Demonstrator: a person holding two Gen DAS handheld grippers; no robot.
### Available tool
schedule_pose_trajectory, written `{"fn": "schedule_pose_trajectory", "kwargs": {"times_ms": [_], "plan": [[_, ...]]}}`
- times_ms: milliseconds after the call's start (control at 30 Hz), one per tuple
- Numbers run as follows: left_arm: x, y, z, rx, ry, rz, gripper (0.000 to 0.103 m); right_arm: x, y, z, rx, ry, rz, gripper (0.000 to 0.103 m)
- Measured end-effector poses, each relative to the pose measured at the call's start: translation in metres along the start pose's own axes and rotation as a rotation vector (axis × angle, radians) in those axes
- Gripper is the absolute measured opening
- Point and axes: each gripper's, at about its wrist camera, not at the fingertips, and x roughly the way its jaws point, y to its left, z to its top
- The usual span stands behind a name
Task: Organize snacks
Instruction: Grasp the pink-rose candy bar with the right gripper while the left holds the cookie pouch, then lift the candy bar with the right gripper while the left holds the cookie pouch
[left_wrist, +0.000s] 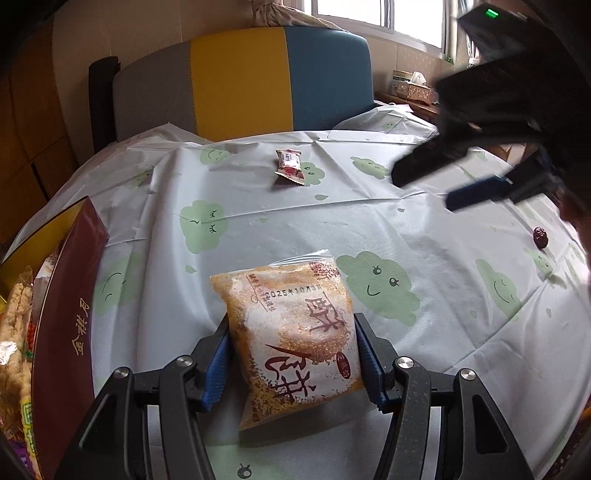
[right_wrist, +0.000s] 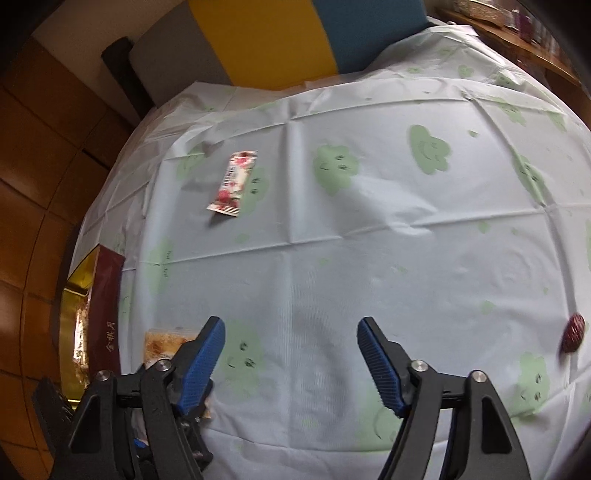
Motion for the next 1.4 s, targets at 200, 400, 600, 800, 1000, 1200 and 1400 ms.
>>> {"fn": "schedule_pose_trajectory", "kwargs": {"times_ms": [200,400,600,800,1000,1200,1400], "plan": [[0.000,0.002,-0.001,-0.011,-0.007,-0.010,0.061,0.030,0.040,0.043,-0.089,0.012,0.031,0.051],[-0.001,0.002,-0.002,-0.015,-0.011,-0.014,0.061,0.068,0.067,0.089,-0.125,-0.002,0.009,0.045],[-0.001,0.002,-0.003,-0.014,-0.013,-0.014,0.061,0.104,0.064,0.119,-0.055,0.012,-0.061,0.045],[0.000,0.001,-0.004,-0.014,-0.016,-0.014,0.061,0.102,0.070,0.113,-0.149,0.002,-0.112,0.020],[0.000,0.001,-0.004,-0.013,-0.017,-0.014,0.061,0.068,0.054,0.073,-0.267,0.064,-0.127,0.020],[-0.001,0.000,-0.004,-0.010,-0.019,-0.013,0.061,0.038,0.008,0.018,-0.259,0.180,-0.133,0.020],[-0.001,0.000,-0.003,-0.006,-0.016,-0.011,0.061,0.024,-0.015,-0.017,-0.246,0.162,-0.177,0.020]]}}
